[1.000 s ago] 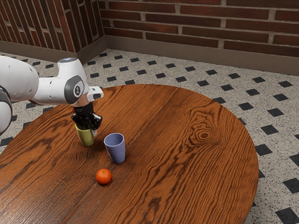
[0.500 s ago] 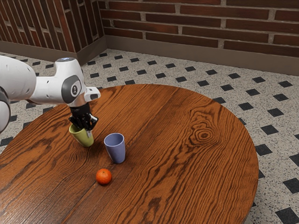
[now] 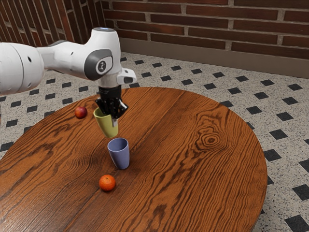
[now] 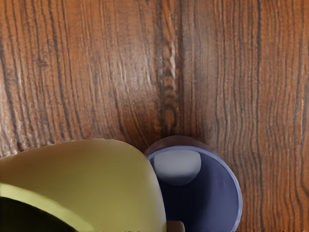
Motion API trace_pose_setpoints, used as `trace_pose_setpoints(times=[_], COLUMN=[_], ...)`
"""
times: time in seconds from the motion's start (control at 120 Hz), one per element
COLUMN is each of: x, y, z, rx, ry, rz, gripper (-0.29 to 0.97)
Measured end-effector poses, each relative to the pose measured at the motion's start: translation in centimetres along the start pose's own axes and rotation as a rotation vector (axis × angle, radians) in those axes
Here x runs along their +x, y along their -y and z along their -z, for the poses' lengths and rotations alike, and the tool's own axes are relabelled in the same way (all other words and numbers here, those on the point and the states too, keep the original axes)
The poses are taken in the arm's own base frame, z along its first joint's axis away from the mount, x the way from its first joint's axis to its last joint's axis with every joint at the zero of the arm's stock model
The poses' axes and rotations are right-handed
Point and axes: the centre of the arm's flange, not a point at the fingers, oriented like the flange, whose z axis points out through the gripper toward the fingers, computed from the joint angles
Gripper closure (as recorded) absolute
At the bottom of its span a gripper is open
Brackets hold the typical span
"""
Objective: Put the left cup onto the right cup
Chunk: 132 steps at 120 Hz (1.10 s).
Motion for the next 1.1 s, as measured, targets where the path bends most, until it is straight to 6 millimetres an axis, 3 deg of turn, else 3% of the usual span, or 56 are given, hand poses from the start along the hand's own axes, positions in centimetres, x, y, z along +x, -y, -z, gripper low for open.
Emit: trace_pose_setpoints(times=[0.167, 0.425, 0.617, 0.767, 0.867, 1.1], x=[0.6, 0.5, 0.4, 0.5, -0.5, -0.8], y=[-0.8, -2.9, -4.4, -4.7, -4.7, -4.6], z=[-1.4, 0.1, 0.1, -0.4, -1.2, -1.1], rx=[0.014, 0.021, 0.013, 0.007, -0.008, -0.021], ry=[0.084, 0.096, 0.085, 0.078, 0.085, 0.058], rz=[0.032, 0.047, 0.055, 0.069, 0.083, 0.108], gripper=[0.78, 0.78, 0.78, 0.78, 0.78, 0.78])
